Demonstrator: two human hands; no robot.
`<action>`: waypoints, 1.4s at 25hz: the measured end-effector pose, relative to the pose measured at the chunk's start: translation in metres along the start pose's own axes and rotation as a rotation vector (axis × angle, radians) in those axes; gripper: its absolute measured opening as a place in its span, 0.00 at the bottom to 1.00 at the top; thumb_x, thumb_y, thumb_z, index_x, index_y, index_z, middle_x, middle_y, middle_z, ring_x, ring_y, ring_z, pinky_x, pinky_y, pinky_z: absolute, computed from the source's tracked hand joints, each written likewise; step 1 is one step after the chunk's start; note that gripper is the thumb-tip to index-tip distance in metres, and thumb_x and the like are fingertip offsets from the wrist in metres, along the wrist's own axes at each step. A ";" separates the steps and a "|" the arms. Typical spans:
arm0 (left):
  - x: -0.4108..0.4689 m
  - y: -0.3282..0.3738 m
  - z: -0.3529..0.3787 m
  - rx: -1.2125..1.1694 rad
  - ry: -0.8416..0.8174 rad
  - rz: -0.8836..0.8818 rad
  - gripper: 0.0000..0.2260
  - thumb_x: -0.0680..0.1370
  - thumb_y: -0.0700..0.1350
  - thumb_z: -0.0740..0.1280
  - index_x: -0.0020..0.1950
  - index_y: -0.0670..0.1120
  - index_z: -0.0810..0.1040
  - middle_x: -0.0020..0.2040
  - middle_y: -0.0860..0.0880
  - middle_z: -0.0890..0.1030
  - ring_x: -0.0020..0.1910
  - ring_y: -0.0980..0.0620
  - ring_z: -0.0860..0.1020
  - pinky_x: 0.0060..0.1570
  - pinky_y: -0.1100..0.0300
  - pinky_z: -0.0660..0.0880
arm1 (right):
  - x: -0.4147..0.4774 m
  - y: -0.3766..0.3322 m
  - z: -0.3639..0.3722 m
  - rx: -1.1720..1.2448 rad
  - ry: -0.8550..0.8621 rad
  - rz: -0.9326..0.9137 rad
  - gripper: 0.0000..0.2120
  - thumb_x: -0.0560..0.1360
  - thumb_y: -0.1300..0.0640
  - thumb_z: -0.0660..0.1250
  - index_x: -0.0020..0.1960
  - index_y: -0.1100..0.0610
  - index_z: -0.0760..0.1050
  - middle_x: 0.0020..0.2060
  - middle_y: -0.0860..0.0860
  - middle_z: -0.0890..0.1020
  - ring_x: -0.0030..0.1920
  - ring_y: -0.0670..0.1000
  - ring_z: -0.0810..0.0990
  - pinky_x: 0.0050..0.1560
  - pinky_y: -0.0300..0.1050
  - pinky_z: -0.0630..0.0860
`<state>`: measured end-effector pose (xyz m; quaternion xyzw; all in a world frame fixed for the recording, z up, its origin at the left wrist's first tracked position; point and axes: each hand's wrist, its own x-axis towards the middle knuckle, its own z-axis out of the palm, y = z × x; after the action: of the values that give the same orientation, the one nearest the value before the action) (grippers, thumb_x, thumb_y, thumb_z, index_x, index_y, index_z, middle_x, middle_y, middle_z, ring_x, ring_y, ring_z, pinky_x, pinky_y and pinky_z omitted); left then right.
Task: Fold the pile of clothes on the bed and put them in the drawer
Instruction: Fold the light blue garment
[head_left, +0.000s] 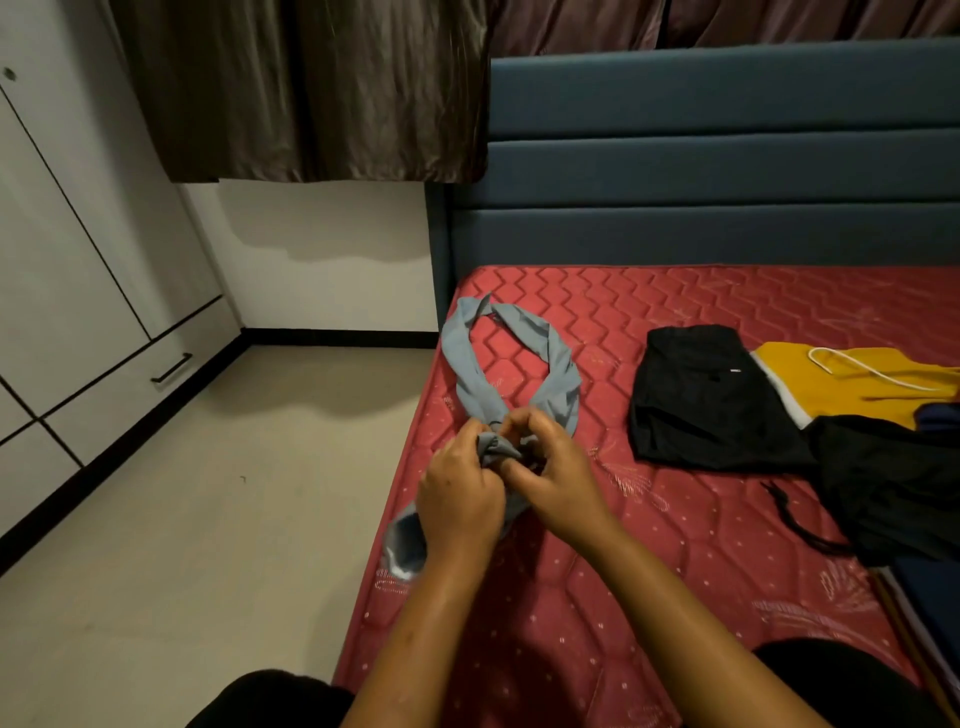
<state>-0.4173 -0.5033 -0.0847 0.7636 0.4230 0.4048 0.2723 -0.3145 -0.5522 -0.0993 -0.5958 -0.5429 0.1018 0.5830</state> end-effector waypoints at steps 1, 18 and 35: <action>0.005 0.008 -0.006 0.019 0.017 0.068 0.13 0.69 0.34 0.62 0.51 0.44 0.79 0.47 0.43 0.82 0.48 0.39 0.77 0.41 0.52 0.69 | 0.006 -0.006 -0.005 0.018 -0.006 -0.032 0.11 0.68 0.54 0.66 0.50 0.47 0.73 0.44 0.42 0.79 0.46 0.44 0.78 0.47 0.41 0.74; 0.150 0.114 -0.114 -0.417 0.348 0.531 0.10 0.69 0.34 0.53 0.36 0.46 0.69 0.32 0.55 0.70 0.33 0.55 0.71 0.37 0.52 0.70 | -0.014 0.065 -0.025 -0.514 -0.757 0.440 0.24 0.66 0.56 0.74 0.61 0.60 0.77 0.53 0.53 0.80 0.52 0.51 0.78 0.52 0.46 0.75; 0.174 0.005 -0.118 -0.689 0.089 -0.343 0.11 0.80 0.44 0.57 0.37 0.50 0.71 0.38 0.49 0.74 0.38 0.51 0.70 0.36 0.58 0.65 | 0.032 0.005 -0.213 -0.889 0.843 -0.229 0.16 0.66 0.66 0.58 0.49 0.60 0.80 0.49 0.63 0.75 0.51 0.59 0.68 0.54 0.49 0.64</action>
<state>-0.4606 -0.3462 0.0484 0.5271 0.3951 0.5047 0.5581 -0.1385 -0.6509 -0.0233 -0.7085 -0.3170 -0.4412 0.4505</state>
